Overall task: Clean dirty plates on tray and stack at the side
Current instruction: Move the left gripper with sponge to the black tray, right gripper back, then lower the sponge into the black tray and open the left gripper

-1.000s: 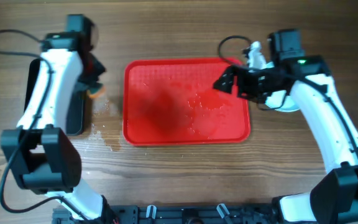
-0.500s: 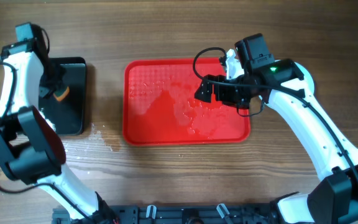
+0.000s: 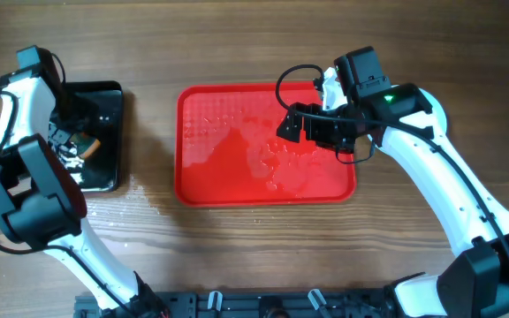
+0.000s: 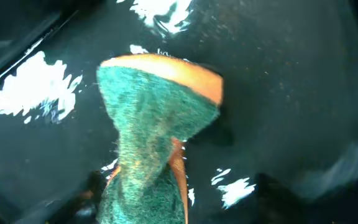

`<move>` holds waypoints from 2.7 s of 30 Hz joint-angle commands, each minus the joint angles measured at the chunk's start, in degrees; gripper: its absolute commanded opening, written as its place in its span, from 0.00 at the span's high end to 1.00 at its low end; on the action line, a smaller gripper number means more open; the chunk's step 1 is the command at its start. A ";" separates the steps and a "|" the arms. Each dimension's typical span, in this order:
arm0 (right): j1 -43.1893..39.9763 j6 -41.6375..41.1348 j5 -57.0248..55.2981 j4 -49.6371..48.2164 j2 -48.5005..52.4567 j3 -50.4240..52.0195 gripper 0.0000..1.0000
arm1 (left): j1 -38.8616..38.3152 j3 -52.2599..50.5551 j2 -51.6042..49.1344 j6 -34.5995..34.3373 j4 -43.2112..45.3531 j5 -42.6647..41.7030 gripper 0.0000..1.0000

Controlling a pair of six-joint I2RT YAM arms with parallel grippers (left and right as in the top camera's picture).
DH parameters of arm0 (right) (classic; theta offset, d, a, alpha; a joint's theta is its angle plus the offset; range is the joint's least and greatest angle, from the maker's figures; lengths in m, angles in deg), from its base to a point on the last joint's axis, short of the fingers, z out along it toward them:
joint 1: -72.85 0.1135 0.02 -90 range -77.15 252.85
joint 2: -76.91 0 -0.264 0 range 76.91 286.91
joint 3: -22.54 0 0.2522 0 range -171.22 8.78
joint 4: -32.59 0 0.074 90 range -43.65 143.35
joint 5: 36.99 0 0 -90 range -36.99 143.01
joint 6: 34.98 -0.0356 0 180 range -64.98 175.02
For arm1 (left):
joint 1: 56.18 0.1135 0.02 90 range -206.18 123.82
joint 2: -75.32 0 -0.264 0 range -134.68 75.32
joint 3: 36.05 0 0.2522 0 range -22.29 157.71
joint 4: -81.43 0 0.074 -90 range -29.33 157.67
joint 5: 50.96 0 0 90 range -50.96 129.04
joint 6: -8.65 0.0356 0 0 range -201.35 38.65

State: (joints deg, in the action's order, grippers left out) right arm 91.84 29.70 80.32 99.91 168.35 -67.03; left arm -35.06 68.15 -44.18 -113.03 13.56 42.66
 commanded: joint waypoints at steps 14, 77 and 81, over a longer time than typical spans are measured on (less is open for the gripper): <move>0.20 -0.11 -0.85 -0.17 0.17 0.13 0.00 | 0.26 -0.24 -1.84 1.97 0.31 0.96 0.87; 0.20 1.36 -4.68 3.13 0.17 0.13 0.00 | 0.39 0.85 6.40 2.97 -4.94 -2.95 0.86; 0.20 1.36 -4.70 3.30 0.17 0.13 0.00 | 0.37 -4.31 5.25 2.97 -1.86 -2.95 0.86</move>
State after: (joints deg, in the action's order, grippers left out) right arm 91.84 29.98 76.50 103.00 168.35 -67.03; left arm -34.80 68.47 -36.88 -110.32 9.78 40.72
